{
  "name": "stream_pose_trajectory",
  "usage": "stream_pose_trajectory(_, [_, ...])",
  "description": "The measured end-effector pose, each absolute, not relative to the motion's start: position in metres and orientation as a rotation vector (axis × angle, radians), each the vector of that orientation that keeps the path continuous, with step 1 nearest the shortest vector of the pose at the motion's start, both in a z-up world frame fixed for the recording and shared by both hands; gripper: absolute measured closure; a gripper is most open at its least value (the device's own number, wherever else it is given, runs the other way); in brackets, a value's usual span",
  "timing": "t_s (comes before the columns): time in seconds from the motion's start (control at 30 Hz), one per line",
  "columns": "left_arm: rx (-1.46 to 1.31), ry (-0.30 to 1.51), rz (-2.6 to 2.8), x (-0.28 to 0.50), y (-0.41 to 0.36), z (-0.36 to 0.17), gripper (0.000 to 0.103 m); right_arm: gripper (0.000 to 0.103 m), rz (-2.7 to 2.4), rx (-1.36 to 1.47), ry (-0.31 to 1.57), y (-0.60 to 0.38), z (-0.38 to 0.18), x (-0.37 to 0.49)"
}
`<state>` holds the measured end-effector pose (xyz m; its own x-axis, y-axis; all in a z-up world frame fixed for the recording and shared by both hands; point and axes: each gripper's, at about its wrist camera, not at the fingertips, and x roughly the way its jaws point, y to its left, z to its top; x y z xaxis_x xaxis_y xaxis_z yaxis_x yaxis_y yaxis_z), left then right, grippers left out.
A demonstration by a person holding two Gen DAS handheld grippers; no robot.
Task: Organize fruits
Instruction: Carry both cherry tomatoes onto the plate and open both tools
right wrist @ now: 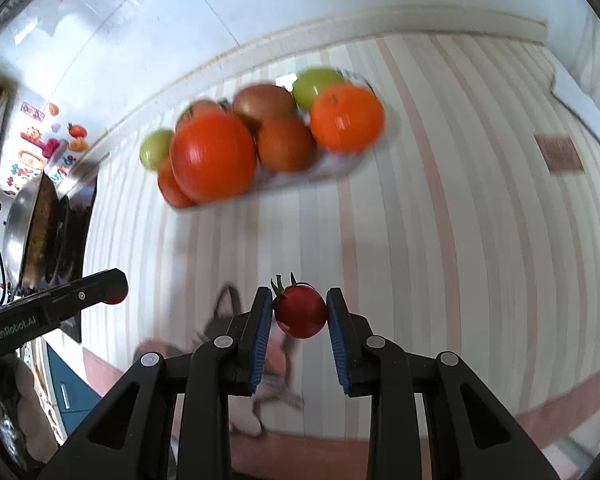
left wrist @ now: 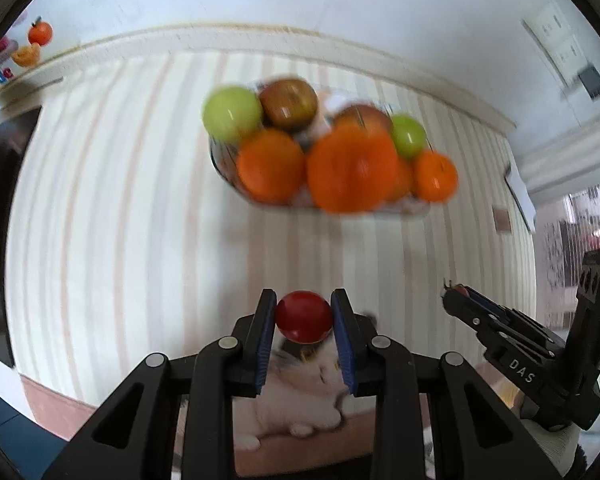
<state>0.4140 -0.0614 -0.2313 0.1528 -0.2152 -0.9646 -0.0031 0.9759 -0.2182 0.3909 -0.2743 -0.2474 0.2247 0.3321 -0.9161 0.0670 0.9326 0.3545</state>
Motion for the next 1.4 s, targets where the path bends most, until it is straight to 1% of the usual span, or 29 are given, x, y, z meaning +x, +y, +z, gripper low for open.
stream_pose_trajectory(0.23, [-0.177,1.389,-0.115,0.470,-0.044,-0.230,0.078,0.073,0.202,0.368,1.296,-0.274,-0.242,0.454])
stream_pose_trajectory(0.4, [-0.191,1.435,-0.155,0.501,-0.046,-0.237,0.078,0.073,0.211,0.430,1.315,-0.277,-0.255,0.488])
stream_pose_trajectory(0.6, [-0.207,1.494,-0.163,0.521,-0.055,-0.255,0.077,0.073,0.196,0.469,1.339,-0.278,-0.272,0.509])
stream_pose_trajectory(0.77, [-0.207,1.529,-0.164,0.534,-0.062,-0.264,0.077,0.073,0.192,0.457,1.315,-0.277,-0.267,0.523])
stream_pose_trajectory(0.97, [-0.192,1.605,-0.132,0.541,-0.066,-0.278,0.077,0.071,0.176,0.456,1.341,-0.282,-0.272,0.540])
stream_pose_trajectory(1.0, [-0.197,1.609,-0.128,0.541,-0.066,-0.278,0.076,0.069,0.167,0.459,1.347,-0.283,-0.272,0.541])
stream_pose_trajectory(1.03, [-0.201,1.605,-0.125,0.542,-0.065,-0.277,0.075,0.063,0.165,0.462,1.347,-0.284,-0.272,0.541])
stream_pose_trajectory(1.07, [-0.204,1.590,-0.127,0.542,-0.065,-0.275,0.072,0.052,0.165,0.467,1.343,-0.286,-0.270,0.540])
stream_pose_trajectory(1.1, [-0.202,1.582,-0.122,0.542,-0.064,-0.273,0.069,0.045,0.164,0.472,1.344,-0.288,-0.269,0.540])
stream_pose_trajectory(1.13, [-0.201,1.575,-0.120,0.542,-0.064,-0.270,0.062,0.034,0.163,0.480,1.347,-0.289,-0.267,0.540])
stream_pose_trajectory(1.17, [-0.203,1.512,-0.166,0.542,-0.063,-0.267,0.052,0.033,0.160,0.489,1.339,-0.291,-0.264,0.539])
stream_pose_trajectory(1.2, [-0.210,1.500,-0.165,0.541,-0.060,-0.262,0.046,0.033,0.160,0.488,1.333,-0.293,-0.260,0.538])
stream_pose_trajectory(1.23, [-0.209,1.487,-0.166,0.540,-0.059,-0.259,0.034,0.033,0.159,0.484,1.328,-0.294,-0.256,0.536])
stream_pose_trajectory(1.27, [-0.203,1.469,-0.160,0.538,-0.057,-0.254,0.029,0.031,0.154,0.479,1.325,-0.294,-0.252,0.535])
stream_pose_trajectory(1.3, [-0.193,1.458,-0.150,0.537,-0.055,-0.250,0.028,0.029,0.142,0.459,1.316,-0.294,-0.246,0.533])
stream_pose_trajectory(1.37, [-0.175,1.433,-0.132,0.531,-0.052,-0.240,0.024,0.013,0.124,0.404,1.296,-0.293,-0.235,0.529])
stream_pose_trajectory(1.4, [-0.171,1.424,-0.126,0.528,-0.050,-0.237,0.021,0.011,0.115,0.366,1.284,-0.290,-0.228,0.525])
